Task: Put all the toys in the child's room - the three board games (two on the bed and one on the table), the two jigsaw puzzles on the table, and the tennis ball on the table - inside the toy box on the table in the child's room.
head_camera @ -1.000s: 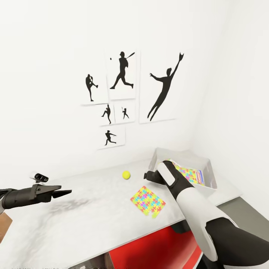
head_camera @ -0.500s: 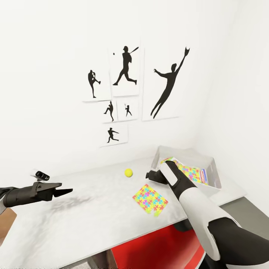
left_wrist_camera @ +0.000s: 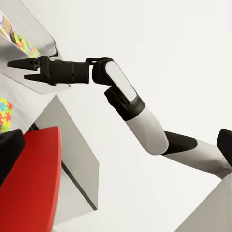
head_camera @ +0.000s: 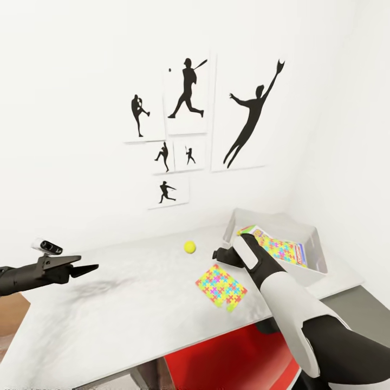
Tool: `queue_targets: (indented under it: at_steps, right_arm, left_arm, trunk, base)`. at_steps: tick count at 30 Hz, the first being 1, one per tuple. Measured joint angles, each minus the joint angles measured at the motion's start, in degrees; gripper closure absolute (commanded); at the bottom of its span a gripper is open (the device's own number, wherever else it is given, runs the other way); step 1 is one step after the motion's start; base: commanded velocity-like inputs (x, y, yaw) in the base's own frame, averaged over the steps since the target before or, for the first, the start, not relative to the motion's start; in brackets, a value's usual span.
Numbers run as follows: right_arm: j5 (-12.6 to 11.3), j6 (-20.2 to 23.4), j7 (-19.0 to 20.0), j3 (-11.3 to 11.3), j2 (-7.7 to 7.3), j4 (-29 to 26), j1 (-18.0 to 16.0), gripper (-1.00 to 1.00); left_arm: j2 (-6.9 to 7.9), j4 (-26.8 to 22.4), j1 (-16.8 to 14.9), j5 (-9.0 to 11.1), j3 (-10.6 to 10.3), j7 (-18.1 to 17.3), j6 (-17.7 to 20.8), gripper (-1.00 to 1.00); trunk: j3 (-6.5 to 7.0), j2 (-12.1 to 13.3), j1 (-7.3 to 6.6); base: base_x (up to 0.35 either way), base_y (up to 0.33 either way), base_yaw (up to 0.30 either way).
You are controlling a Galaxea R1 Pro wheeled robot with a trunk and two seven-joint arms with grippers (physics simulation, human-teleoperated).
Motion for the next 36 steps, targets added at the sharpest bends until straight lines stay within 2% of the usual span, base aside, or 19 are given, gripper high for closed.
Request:
queue_targets:
  at_steps: [22, 31, 36]
  right_arm:
    - [0.08, 0.19, -0.24, -0.09, -2.63, -0.35, -0.41, -1.00]
    - [0.10, -0.10, -0.31, -0.01, -4.47, -0.13, -0.36, -1.00]
    - [0.09, -0.17, -0.31, 0.07, -4.86, -0.11, -0.35, -1.00]
  left_arm:
    - [-0.05, 0.01, 0.00, -0.10, 0.17, 0.01, 0.00, -1.00]
    - [0.00, 0.01, 0.00, -0.10, 0.17, 0.01, -0.04, -1.00]
    - [-0.06, 0.00, 0.00, -0.11, 0.17, 0.02, -0.05, -1.00]
  trunk:
    - [-2.03, 0.00, 0.00]
    - [-2.87, 0.00, 0.00]
    - [-3.33, 0.00, 0.00]
  base:
    - [0.000, 0.000, 0.070]
    - [0.000, 0.000, 0.070]
    - [0.000, 0.000, 0.070]
